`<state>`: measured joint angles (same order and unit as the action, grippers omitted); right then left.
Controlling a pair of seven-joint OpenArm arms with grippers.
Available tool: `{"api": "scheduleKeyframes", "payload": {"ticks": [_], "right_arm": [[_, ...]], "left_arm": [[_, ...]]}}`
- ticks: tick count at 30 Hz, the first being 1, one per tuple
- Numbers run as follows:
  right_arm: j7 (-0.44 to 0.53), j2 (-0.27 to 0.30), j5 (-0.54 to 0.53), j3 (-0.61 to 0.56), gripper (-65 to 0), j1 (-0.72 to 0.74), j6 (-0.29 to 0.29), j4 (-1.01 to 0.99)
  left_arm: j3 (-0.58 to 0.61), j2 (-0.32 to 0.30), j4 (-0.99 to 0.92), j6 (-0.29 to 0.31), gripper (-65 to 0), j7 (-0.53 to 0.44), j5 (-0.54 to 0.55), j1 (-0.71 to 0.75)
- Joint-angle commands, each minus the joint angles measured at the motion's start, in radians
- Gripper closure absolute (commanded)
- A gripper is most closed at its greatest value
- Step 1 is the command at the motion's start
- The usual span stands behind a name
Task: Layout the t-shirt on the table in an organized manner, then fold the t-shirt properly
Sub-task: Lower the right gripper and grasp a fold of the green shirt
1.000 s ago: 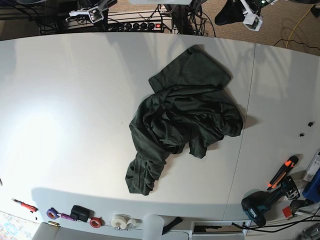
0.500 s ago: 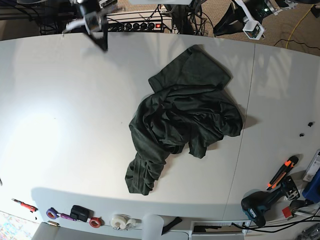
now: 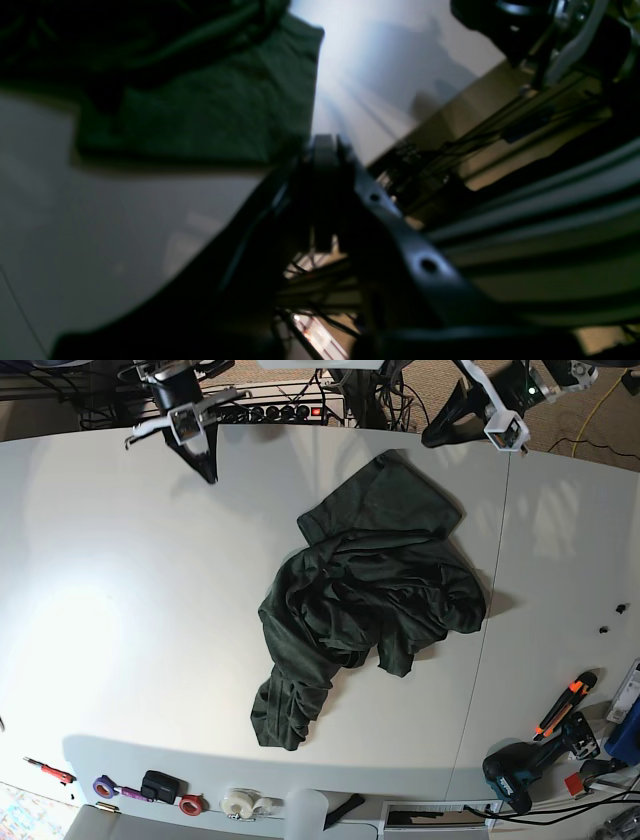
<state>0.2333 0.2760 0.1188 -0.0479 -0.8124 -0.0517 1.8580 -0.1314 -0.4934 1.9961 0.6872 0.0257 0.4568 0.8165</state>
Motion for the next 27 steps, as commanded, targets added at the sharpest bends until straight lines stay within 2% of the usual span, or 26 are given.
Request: {"api": "scheduleKeyframes", "payload": {"ticks": [1,5,10,19,22,27], "right_arm": [[0.021,0.003,-0.005,0.003,0.0,0.009,0.003,0.015],[-0.061,0.003,0.003,0.003,0.0,0.086,0.003,0.015],[-0.125,-0.011,0.081,0.003,0.0,0.168,0.003,0.015],[-0.137,-0.123,0.145,0.003,0.0,0.290,0.003,0.014],[-0.179,-0.157,0.145,0.003,0.0,0.331,0.000,0.014],[-0.209,-0.179,0.144,0.003,-0.2,0.388,-0.049,0.014]], "left_arm": [[-0.003,-0.008,0.016,0.011,0.0,-0.026,0.015,-0.007],[-0.003,-0.005,0.016,0.011,0.0,-0.025,0.015,-0.070],[-0.003,-0.004,0.016,0.011,0.0,-0.018,0.015,-0.150],[-0.003,0.049,0.016,0.011,0.0,0.024,0.015,-0.248],[-0.003,0.059,0.015,0.011,0.0,0.029,0.015,-0.262],[-0.003,0.064,0.015,0.011,0.0,0.034,-0.015,-0.277]]}}
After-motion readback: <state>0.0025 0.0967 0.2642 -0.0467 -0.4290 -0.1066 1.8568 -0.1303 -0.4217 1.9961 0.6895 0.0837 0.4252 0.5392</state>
